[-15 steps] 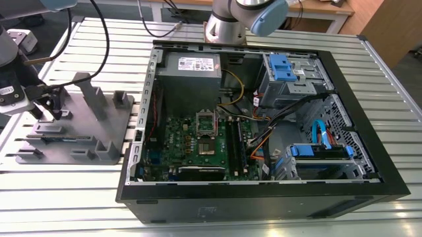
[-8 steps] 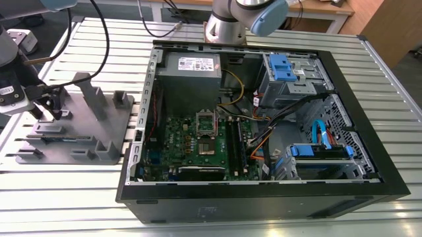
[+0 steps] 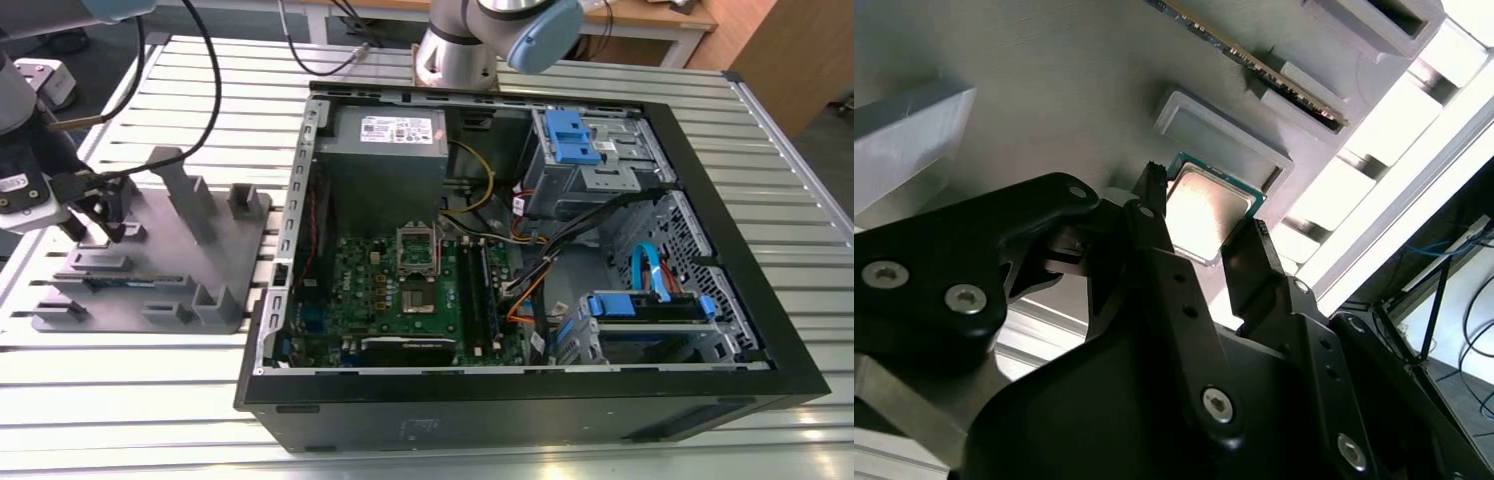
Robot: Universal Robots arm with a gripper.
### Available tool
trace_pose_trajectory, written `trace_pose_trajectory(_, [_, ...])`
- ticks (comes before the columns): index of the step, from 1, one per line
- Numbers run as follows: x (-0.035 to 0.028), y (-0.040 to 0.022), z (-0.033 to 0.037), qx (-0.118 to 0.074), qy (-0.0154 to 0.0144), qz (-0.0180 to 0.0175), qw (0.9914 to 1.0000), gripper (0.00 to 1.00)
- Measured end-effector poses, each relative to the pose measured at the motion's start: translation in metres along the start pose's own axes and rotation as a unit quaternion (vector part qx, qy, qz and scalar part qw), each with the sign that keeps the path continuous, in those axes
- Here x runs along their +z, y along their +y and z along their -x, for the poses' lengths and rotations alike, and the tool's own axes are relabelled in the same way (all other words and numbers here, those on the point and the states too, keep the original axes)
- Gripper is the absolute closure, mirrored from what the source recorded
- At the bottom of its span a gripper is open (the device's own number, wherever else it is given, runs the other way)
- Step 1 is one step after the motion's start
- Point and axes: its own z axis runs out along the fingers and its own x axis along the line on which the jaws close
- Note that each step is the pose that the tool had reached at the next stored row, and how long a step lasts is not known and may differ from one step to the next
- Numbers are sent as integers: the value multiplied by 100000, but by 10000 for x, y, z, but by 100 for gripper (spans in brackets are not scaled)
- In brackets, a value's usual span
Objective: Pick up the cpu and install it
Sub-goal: 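Pick up the cpu and move it towards the insertion slot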
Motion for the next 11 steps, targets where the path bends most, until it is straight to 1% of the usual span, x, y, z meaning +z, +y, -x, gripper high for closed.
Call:
trace_pose_trajectory(2, [-33, 1, 1, 0, -30, 17, 100000, 53])
trace_pose_trajectory(11, [-307, 8, 3, 0, -29, 18, 100000, 53])
